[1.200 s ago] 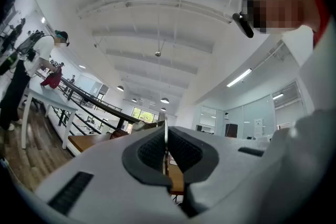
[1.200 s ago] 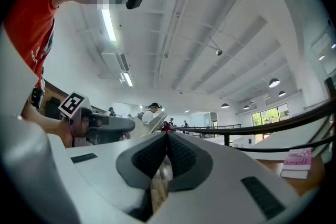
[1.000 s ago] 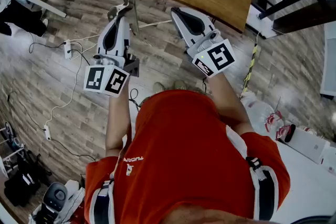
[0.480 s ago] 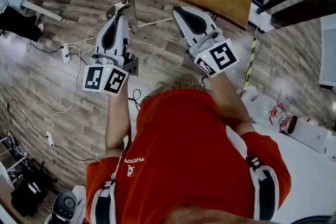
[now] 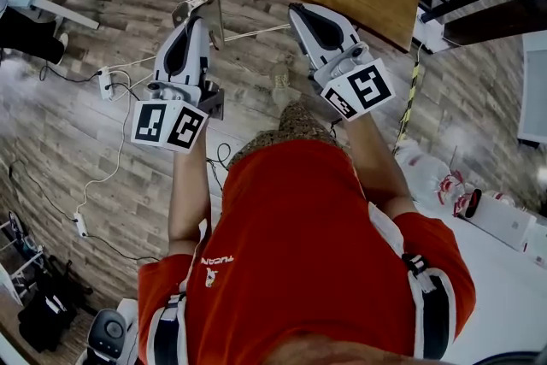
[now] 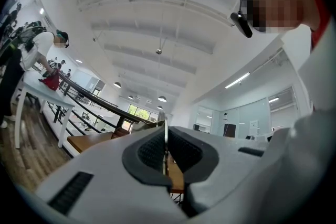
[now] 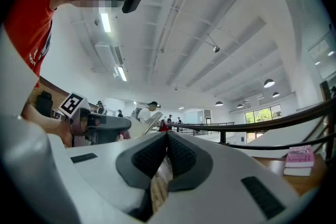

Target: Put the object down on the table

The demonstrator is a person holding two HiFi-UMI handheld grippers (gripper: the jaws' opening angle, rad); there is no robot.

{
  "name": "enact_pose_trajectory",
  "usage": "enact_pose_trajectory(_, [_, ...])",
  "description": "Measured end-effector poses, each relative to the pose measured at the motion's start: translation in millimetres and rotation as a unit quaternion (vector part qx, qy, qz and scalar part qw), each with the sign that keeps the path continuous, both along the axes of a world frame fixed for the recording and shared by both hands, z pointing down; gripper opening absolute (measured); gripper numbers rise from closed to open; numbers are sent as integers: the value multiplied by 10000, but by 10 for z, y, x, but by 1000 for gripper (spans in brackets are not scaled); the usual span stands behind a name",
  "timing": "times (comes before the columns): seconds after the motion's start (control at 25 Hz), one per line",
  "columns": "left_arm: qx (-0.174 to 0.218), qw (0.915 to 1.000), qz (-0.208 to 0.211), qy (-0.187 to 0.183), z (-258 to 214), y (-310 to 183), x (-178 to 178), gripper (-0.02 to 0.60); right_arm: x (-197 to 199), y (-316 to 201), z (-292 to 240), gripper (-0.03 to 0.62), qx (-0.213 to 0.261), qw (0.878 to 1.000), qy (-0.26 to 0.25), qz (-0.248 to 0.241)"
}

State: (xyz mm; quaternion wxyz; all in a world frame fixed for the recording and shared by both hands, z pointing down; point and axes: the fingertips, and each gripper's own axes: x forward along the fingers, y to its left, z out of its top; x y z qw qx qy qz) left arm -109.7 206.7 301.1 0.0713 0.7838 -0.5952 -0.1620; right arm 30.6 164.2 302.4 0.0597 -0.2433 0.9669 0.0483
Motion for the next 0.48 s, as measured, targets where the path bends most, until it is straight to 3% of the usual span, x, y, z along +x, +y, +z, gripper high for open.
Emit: enact_pose_trajectory(0.48, [-158,9997,-31,-202,75,-1059,-270,9,-295,-1066,126,25,17,10000,-71,-61])
